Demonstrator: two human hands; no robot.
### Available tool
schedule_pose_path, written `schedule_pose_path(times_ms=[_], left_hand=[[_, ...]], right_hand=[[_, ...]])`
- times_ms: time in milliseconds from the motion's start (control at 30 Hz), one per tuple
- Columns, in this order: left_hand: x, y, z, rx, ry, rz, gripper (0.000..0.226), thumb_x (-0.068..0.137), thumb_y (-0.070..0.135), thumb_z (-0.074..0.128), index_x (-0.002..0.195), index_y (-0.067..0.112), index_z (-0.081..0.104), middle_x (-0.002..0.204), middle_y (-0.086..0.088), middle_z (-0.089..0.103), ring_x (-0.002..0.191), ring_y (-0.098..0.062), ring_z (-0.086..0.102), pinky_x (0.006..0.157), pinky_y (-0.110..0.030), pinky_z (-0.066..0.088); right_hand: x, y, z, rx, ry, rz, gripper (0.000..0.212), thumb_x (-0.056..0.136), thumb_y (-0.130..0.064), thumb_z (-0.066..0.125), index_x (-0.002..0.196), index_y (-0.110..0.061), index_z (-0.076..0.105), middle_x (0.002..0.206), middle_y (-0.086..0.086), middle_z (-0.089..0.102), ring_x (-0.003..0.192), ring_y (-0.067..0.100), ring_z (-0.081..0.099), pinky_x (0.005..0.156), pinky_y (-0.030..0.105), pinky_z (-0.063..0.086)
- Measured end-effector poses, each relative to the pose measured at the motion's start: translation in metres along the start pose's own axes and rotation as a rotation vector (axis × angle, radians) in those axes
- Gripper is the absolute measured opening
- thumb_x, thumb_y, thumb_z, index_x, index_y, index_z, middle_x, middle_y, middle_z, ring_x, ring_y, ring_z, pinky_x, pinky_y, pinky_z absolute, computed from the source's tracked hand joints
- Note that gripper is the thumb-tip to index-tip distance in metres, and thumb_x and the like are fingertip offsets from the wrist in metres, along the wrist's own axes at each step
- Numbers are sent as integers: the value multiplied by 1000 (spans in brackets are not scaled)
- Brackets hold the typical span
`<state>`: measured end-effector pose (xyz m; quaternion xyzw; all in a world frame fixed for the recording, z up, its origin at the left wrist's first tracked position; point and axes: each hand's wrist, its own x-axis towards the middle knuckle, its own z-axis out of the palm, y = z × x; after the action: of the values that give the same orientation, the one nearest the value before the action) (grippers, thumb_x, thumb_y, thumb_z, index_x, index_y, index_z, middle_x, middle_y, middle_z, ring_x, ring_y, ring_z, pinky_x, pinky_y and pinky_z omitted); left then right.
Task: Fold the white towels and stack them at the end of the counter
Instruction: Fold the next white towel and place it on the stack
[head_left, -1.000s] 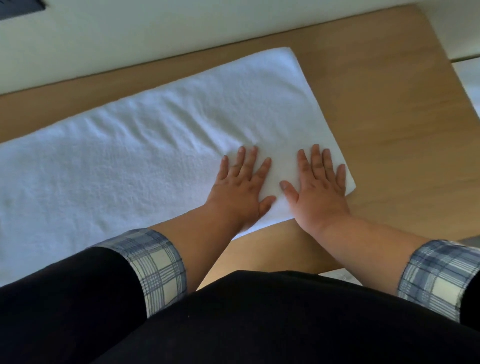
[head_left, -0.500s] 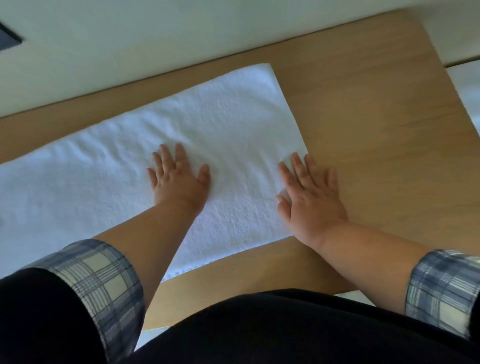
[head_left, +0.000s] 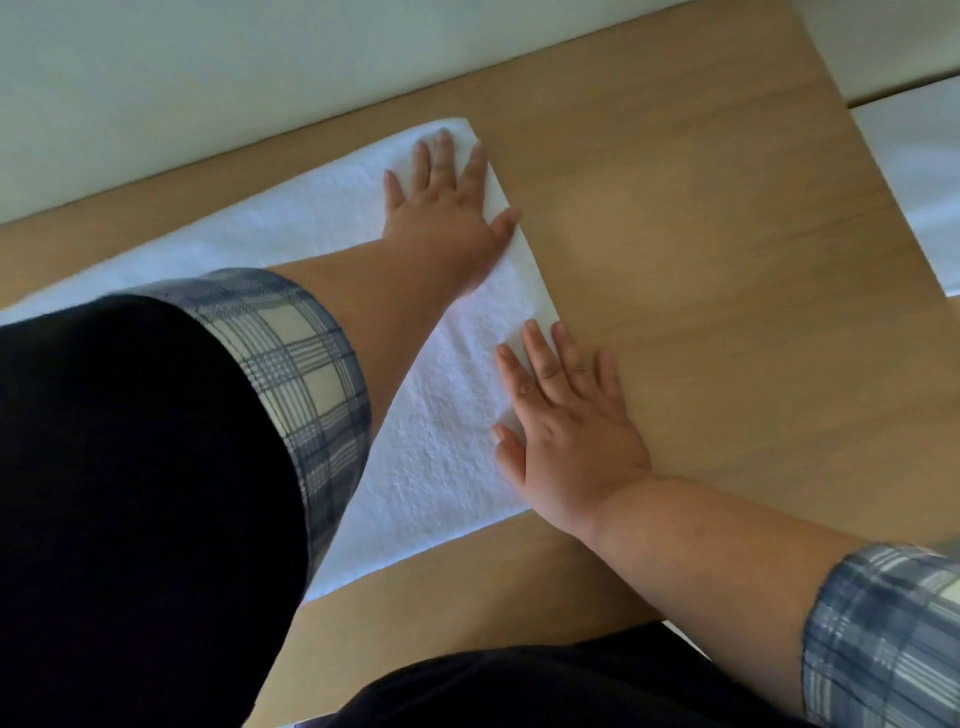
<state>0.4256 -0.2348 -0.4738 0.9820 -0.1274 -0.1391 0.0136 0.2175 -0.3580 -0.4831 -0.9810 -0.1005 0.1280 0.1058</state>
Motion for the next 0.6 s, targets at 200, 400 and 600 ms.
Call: schedule_pose_path(times_ms=[200,400,600], left_hand=[[14,2,-8,31,-33,-2,76,93,71,19,156,34,-2,164,-10,-15,150,-28,-14,119,-56,-4],[-47,12,-11,-166,-29,-12,74,96,59,41,157,30,10,165,-11,0,151,-29,-2,122,-48,5],[-155,41,-5,-191,-32,81,63,87,51,65,143,34,41,146,-3,35,133,-30,32,109,-45,30]], right_hand=[[-2,5,-5,55,-59,-27,70,98,-56,20,158,-26,0,166,5,-13,152,25,-15,122,54,-2],[-29,13,-32,614,-43,271,76,99,-35,53,158,-32,7,166,-5,9,152,14,7,124,39,11],[-10,27,-68,931,-159,606,67,91,-34,63,149,-25,30,123,-7,57,107,13,59,84,27,49]])
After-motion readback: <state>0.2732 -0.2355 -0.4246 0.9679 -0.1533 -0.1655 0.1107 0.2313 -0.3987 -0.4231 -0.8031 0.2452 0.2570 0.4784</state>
